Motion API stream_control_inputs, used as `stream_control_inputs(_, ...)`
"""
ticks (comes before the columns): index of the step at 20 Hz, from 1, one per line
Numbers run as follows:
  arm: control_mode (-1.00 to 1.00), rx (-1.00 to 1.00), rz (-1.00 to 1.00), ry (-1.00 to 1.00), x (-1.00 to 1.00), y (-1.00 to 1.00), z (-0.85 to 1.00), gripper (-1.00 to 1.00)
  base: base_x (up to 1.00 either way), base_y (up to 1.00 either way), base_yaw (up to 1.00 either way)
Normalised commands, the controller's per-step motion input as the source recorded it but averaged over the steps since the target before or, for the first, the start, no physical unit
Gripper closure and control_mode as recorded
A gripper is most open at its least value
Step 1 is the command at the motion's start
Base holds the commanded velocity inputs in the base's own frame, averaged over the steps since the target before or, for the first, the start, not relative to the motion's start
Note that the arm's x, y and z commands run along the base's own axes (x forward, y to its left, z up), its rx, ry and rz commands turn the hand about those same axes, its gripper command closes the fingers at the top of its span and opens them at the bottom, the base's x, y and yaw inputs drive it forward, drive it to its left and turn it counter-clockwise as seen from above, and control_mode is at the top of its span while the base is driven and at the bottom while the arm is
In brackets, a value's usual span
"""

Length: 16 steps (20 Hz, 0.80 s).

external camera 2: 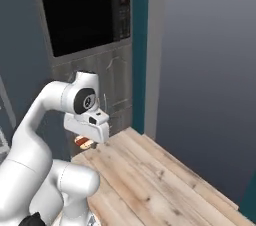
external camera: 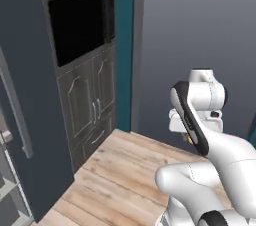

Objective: Store the hot dog in the freezer for long-term storage. Close the freezer door after placing the cooked food.

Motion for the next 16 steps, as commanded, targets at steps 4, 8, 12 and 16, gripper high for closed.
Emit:
stream_control_inputs(4,1.00,0.00,0.00,0.00,0.00,0.00,0.00,1.00,0.04,0.00,0.72)
stream_control_inputs(8,1.00,0.00,0.00,0.00,0.00,0.00,0.00,1.00,0.23,-0.05,0.80)
stream_control_inputs(12,1.00,0.00,0.00,0.00,0.00,0.00,0.00,1.00,0.43,-0.03,0.78)
stream_control_inputs(16,1.00,0.00,0.00,0.00,0.00,0.00,0.00,1.00,0.51,-0.06,0.78)
